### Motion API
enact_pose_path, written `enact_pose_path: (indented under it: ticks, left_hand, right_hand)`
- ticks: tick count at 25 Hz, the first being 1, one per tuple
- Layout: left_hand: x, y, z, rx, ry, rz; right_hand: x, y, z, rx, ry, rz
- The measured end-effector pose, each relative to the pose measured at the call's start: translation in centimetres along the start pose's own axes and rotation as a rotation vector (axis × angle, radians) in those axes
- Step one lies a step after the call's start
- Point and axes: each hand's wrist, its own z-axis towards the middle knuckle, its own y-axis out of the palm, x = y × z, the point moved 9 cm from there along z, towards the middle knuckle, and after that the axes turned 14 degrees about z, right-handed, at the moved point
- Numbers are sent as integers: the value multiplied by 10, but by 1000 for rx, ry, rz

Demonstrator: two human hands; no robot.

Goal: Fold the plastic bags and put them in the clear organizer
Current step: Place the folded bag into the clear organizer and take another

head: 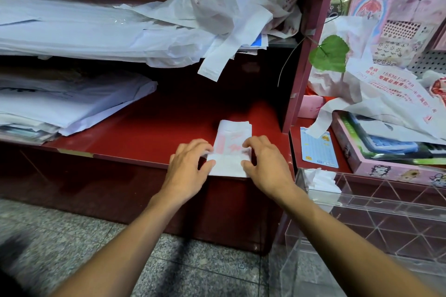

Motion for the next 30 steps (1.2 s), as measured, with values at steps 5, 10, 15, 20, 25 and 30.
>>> enact_pose_path:
  ticks: [5, 10, 15, 20, 25, 30]
  left_hand:
    - [3, 22, -6, -253, 151, 51]
    - [3, 14, -5, -132, 132, 7]
    - [-5, 17, -1, -170, -9, -217]
    - [-9, 15, 2, -129, -166, -354]
    - [-1, 11, 2, -120, -133, -236]
    - [9, 16, -2, -176, 90, 51]
  right_hand:
    - [1, 11, -8, -280, -122, -123]
    - [4, 16, -12, -337, -204, -164]
    - [14, -8, -5, -145, -43, 259]
    - [19, -9, 2, -36, 125, 337]
    - [19, -8, 3, 9, 180, 217]
    - [6, -2, 1, -73, -26, -14]
